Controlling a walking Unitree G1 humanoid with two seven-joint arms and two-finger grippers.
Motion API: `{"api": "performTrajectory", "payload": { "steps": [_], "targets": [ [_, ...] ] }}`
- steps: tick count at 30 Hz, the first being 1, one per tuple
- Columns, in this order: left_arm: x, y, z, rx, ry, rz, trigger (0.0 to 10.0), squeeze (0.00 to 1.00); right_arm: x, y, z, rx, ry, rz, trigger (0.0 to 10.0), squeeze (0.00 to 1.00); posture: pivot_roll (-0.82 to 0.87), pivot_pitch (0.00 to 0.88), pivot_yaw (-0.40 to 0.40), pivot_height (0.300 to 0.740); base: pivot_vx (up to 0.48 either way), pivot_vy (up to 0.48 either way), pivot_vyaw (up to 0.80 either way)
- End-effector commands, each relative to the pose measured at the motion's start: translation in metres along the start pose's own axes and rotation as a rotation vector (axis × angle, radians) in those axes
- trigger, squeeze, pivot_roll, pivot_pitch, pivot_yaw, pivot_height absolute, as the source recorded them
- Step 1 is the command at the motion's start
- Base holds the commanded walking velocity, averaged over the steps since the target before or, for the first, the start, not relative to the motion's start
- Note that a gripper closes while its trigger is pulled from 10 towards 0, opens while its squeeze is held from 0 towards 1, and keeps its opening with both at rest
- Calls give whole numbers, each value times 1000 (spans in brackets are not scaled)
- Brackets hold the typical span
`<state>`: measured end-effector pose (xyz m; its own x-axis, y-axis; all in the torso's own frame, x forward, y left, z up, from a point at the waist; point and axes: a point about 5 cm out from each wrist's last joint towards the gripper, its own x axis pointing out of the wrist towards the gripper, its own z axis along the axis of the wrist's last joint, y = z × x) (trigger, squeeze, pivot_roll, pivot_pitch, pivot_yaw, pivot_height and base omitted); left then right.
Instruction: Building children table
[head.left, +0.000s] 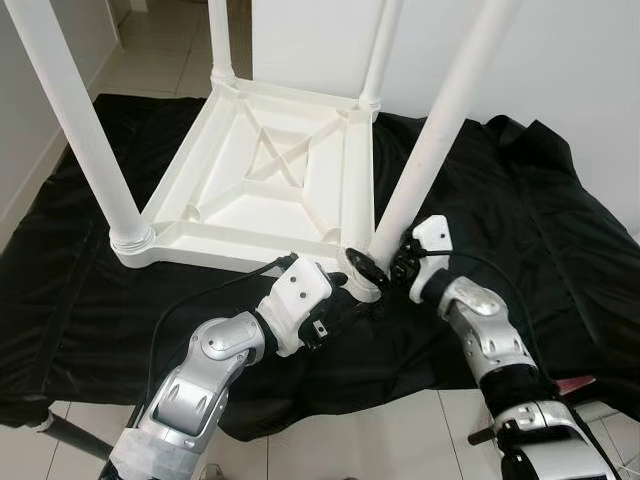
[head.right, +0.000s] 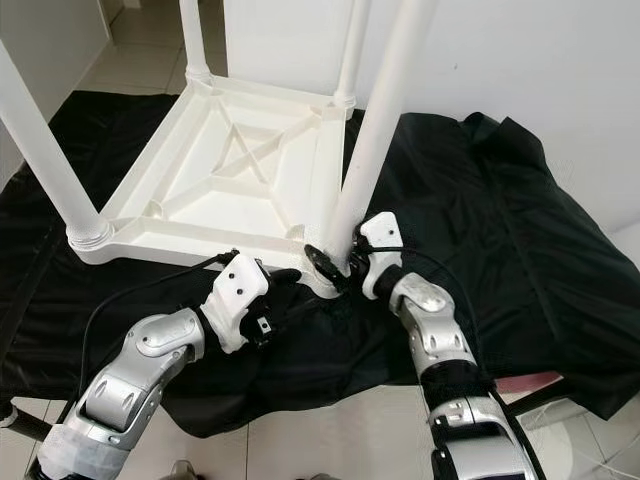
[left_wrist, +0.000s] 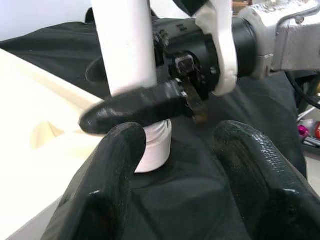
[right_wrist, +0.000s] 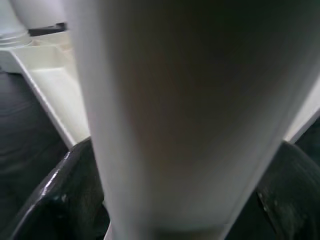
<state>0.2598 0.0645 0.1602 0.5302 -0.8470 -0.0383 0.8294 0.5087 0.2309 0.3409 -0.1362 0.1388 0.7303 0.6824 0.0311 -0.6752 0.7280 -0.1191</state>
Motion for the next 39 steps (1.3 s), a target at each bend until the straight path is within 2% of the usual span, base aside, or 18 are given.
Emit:
{"api": "performTrajectory", "payload": {
  "steps": [1, 2, 3, 4, 5, 15, 21, 27, 32, 34, 37, 39],
  "targets": [
    [1, 0, -1, 1, 1, 20, 10000, 0, 8, 4, -1, -1, 6, 35, 4902, 0, 73, 68, -114, 740, 0, 0, 0],
    [1, 0, -1, 1, 1, 20, 10000, 0, 8, 4, -1, -1, 6, 35, 4902, 0, 73, 68, -114, 740, 0, 0, 0],
    [1, 0, 0, 2, 2, 23, 10000, 0, 11, 5, -1, 0, 2, 39, 2863, 0, 87, 67, -119, 740, 0, 0, 0],
    [0, 0, 0, 2, 3, 25, 10000, 0, 13, 5, -1, 1, -1, 44, 2863, 0, 87, 67, -119, 740, 0, 0, 0],
    [0, 0, 0, 3, 3, 28, 10000, 0, 14, 5, -1, 2, -3, 46, 0, 0, 95, 69, -123, 740, 0, 0, 0],
    [-5, -2, -4, -7, 15, 47, 10000, 0, 4, 2, -9, 17, -1, 40, 0, 0, 96, 76, -126, 740, 0, 0, 0],
    [-5, -3, -7, -1, 24, 40, 10000, 0, -5, 1, -12, 39, -25, -9, 0, 0, 81, 80, -116, 740, 0, 0, 0],
    [-9, 0, -12, 37, 39, 60, 10000, 0, -15, 8, -9, 70, -88, -84, 0, 0, 71, 84, -107, 740, 0, 0, 0],
    [-14, -5, -19, 42, 62, 44, 10000, 0, -26, 9, -9, 128, -138, -257, 0, 0, 70, 80, -105, 740, 0, 0, 0],
    [-17, -4, -21, 44, 72, 44, 10000, 0, -30, 12, -11, 140, -136, -355, 0, 0, 70, 79, -102, 740, 0, 0, 0],
    [-18, -3, -22, 50, 77, 49, 10000, 0, -31, 14, -12, 157, -135, -408, 0, 0, 70, 77, -98, 740, 0, 0, 0],
    [-21, -1, -24, 71, 88, 60, 10000, 0, -33, 20, -13, 193, -146, -510, 0, 0, 70, 74, -94, 740, 0, 0, 0]
  ]
}}
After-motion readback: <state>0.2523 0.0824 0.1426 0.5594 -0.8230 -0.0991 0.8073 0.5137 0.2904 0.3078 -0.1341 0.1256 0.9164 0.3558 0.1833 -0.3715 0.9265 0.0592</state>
